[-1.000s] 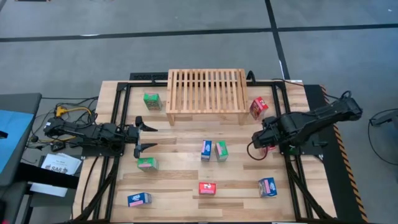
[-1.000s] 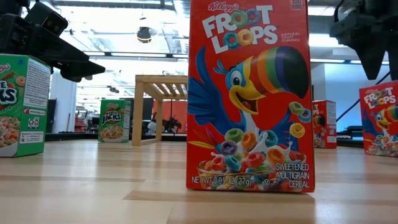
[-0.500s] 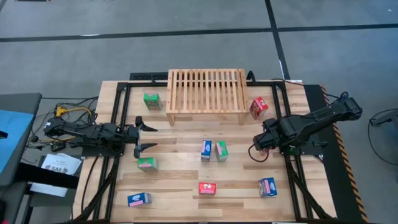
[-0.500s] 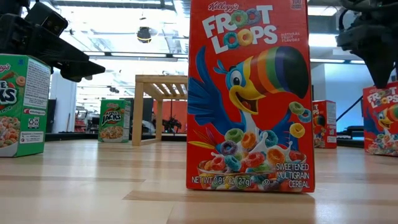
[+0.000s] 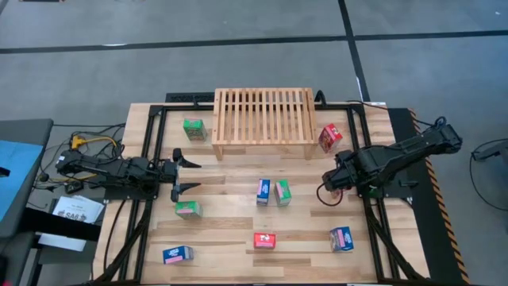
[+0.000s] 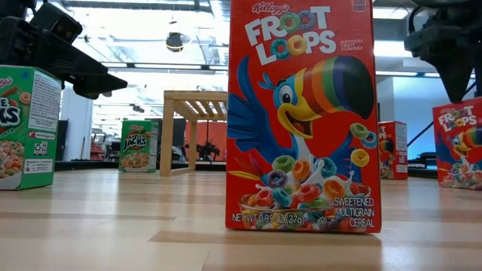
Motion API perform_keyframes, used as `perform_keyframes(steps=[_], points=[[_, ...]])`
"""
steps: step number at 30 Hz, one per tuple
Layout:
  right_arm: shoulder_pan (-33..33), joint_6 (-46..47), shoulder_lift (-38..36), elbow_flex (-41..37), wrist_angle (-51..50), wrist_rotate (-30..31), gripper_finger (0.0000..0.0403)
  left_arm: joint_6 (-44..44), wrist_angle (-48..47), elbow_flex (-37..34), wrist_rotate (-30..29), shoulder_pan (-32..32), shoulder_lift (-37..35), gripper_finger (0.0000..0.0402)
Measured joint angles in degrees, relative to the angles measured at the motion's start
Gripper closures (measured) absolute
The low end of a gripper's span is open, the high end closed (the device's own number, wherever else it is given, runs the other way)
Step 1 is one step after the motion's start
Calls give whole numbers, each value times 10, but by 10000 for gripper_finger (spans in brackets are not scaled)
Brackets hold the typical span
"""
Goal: Stack cereal on shelf
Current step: Put the middle red cereal box on the shelf
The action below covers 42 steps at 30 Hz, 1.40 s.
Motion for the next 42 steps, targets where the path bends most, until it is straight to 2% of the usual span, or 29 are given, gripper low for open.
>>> perform_keyframes(steps=[21, 29, 42], points=[[-3, 8, 0, -20, 21, -13, 133, 0, 0, 0, 0, 0, 0, 104], [-6, 5, 31, -21, 30, -32, 138, 0, 0, 0, 0, 0, 0, 104], [-6, 3, 37, -17, 30, -34, 253, 0, 0, 0, 0, 0, 0, 104]])
